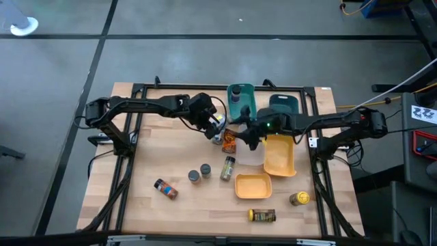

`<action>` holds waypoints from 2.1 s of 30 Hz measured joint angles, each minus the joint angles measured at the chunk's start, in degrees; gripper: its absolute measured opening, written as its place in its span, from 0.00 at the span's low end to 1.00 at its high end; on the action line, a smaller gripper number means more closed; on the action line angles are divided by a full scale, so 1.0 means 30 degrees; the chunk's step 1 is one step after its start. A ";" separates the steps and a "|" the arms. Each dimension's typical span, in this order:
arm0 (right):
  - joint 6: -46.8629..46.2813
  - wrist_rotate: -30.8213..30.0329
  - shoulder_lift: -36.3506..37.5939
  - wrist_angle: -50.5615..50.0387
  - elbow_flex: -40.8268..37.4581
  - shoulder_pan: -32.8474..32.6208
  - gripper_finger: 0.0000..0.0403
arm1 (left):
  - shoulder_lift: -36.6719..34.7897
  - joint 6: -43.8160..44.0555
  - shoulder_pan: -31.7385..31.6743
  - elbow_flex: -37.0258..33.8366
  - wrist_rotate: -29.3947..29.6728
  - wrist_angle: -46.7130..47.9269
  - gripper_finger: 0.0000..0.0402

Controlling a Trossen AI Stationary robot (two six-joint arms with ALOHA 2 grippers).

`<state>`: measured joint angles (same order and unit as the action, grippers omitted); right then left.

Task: Sort spices by type
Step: Put the white seasoning into the blue bin

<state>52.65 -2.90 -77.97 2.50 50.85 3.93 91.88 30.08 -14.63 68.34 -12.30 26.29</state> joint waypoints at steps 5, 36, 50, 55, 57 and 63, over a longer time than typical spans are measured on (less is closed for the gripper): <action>0.2020 -0.1559 0.0007 0.0206 0.0000 -0.0802 0.64 | 0.0000 0.1650 0.0000 0.0000 -0.0300 -0.0379 0.47; 0.5119 -0.3911 -0.1260 0.1838 0.0000 -0.0936 0.64 | 0.0000 0.5516 0.0015 0.0000 -0.1419 -0.1990 0.49; 0.6117 -0.4348 -0.2220 0.2745 0.0044 -0.0929 0.64 | -0.0013 0.5842 0.0453 0.0000 -0.1392 -0.1974 0.49; 0.6075 -0.4341 -0.2259 0.2703 0.0044 -0.0929 0.64 | -0.0015 0.5838 0.0890 0.0000 -0.1317 -0.1983 0.49; 0.6066 -0.4315 -0.2259 0.2588 0.0044 -0.0929 0.64 | -0.0015 0.5841 0.1051 0.0000 -0.1300 -0.1983 0.49; 0.5575 -0.3958 -0.2259 0.1982 0.0058 -0.0929 0.64 | -0.0015 0.5842 0.1224 0.0000 -0.1414 -0.1984 0.49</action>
<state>69.38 -14.77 -84.75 8.44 51.03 1.15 91.83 47.60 -10.96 68.34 -16.54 20.34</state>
